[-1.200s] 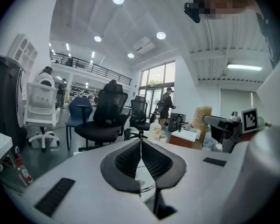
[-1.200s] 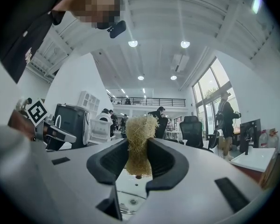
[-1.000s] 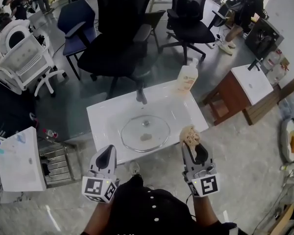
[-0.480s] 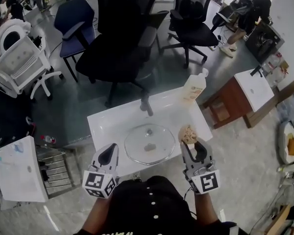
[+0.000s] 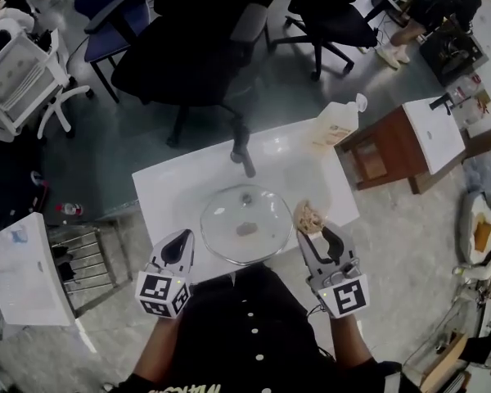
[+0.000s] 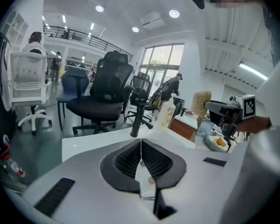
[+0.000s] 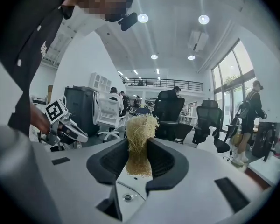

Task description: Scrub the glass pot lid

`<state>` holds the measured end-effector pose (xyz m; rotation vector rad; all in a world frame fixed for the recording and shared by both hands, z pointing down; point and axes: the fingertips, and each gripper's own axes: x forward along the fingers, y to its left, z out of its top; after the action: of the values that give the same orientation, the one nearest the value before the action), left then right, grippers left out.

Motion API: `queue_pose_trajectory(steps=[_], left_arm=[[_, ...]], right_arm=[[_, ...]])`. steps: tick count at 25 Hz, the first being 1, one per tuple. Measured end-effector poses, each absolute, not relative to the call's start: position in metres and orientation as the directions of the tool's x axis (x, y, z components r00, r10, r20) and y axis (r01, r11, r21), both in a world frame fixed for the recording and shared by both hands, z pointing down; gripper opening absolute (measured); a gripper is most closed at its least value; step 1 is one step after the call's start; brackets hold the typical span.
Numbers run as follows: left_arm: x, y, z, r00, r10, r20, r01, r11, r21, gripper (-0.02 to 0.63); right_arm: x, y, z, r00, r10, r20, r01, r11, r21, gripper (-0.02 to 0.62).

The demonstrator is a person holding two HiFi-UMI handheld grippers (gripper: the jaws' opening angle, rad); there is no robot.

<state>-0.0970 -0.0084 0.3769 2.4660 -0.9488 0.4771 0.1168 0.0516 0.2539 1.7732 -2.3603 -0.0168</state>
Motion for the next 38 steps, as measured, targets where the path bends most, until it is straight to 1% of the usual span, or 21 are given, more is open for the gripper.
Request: queue_pose_trajectory(steps=[3,5,7,10,12,15,18,21,22,23,24,26,27,30,33,34,35,36,38], left_arm=[[-0.092,-0.011,0.402,0.698,-0.498,0.515,-0.701,-0.620,0.352,0.026],[-0.090,-0.012,0.413,0.713,-0.488,0.504,-0.696,-0.577,0.427,0.025],[-0.088,-0.016,0.424,0.731,-0.493,0.472,-0.683,-0.524,0.509,0.025],[-0.082,-0.018,0.445,0.746,-0.483,0.458,-0.662,-0.462,0.591,0.025],[-0.079,-0.015,0.461,0.741,-0.459,0.490,-0.667,-0.426,0.610,0.025],[-0.078,-0.005,0.485,0.706,-0.390,0.592,-0.708,-0.388,0.590,0.025],[-0.082,0.002,0.502,0.668,-0.353,0.655,-0.744,-0.332,0.580,0.025],[-0.088,0.010,0.525,0.639,-0.311,0.704,-0.769,-0.246,0.590,0.026],[-0.089,0.014,0.532,0.639,-0.291,0.712,-0.769,-0.207,0.605,0.044],[-0.089,0.017,0.538,0.645,-0.271,0.714,-0.762,-0.165,0.626,0.123],[-0.089,0.019,0.543,0.652,-0.255,0.714,-0.755,-0.126,0.644,0.176],[-0.089,0.024,0.553,0.641,-0.227,0.733,-0.762,-0.073,0.644,0.186],[-0.091,0.026,0.558,0.624,-0.211,0.752,-0.776,-0.057,0.628,0.210],[-0.093,0.032,0.573,0.583,-0.168,0.795,-0.805,0.009,0.593,0.244],[-0.086,0.037,0.580,0.589,-0.125,0.798,-0.798,0.062,0.599,0.244],[-0.083,0.038,0.583,0.595,-0.113,0.796,-0.793,0.079,0.604,0.229],[-0.082,0.039,0.585,0.597,-0.107,0.795,-0.789,0.098,0.606,0.190],[-0.082,0.039,0.586,0.596,-0.108,0.796,-0.788,0.115,0.606,0.170],[-0.082,0.038,0.588,0.594,-0.112,0.796,-0.786,0.128,0.605,0.155]], right_arm=[[0.121,0.037,0.267,-0.323,-0.927,0.190,-0.923,0.353,0.155,0.137],[0.121,0.025,0.280,-0.359,-0.904,0.233,-0.893,0.405,0.196,0.137],[0.120,0.013,0.298,-0.392,-0.868,0.305,-0.853,0.467,0.233,0.137],[0.117,0.000,0.328,-0.436,-0.808,0.396,-0.800,0.550,0.241,0.137],[0.112,-0.007,0.347,-0.468,-0.772,0.430,-0.759,0.600,0.252,0.137],[0.103,-0.013,0.376,-0.512,-0.717,0.473,-0.677,0.675,0.292,0.137],[0.092,-0.015,0.411,-0.540,-0.642,0.545,-0.557,0.757,0.341,0.137],[0.077,-0.011,0.447,-0.567,-0.554,0.610,-0.435,0.830,0.350,0.137],[0.072,-0.011,0.458,-0.575,-0.527,0.626,-0.400,0.848,0.347,0.137],[0.067,-0.011,0.469,-0.580,-0.503,0.641,-0.365,0.864,0.348,0.137],[0.063,-0.011,0.480,-0.581,-0.481,0.656,-0.324,0.877,0.355,0.137],[0.055,-0.012,0.502,-0.573,-0.440,0.692,-0.228,0.896,0.381,0.137],[0.052,-0.013,0.513,-0.565,-0.422,0.709,-0.176,0.901,0.396,0.137],[0.040,-0.015,0.542,-0.543,-0.380,0.749,-0.032,0.900,0.434,0.137],[0.029,-0.021,0.564,-0.524,-0.355,0.774,0.070,0.888,0.455,0.137],[0.027,-0.024,0.571,-0.515,-0.352,0.782,0.093,0.883,0.459,0.137],[0.024,-0.027,0.579,-0.507,-0.350,0.787,0.110,0.880,0.462,0.137],[0.020,-0.031,0.586,-0.503,-0.348,0.791,0.120,0.878,0.463,0.137],[0.012,-0.038,0.597,-0.497,-0.348,0.795,0.127,0.877,0.463,0.137]])
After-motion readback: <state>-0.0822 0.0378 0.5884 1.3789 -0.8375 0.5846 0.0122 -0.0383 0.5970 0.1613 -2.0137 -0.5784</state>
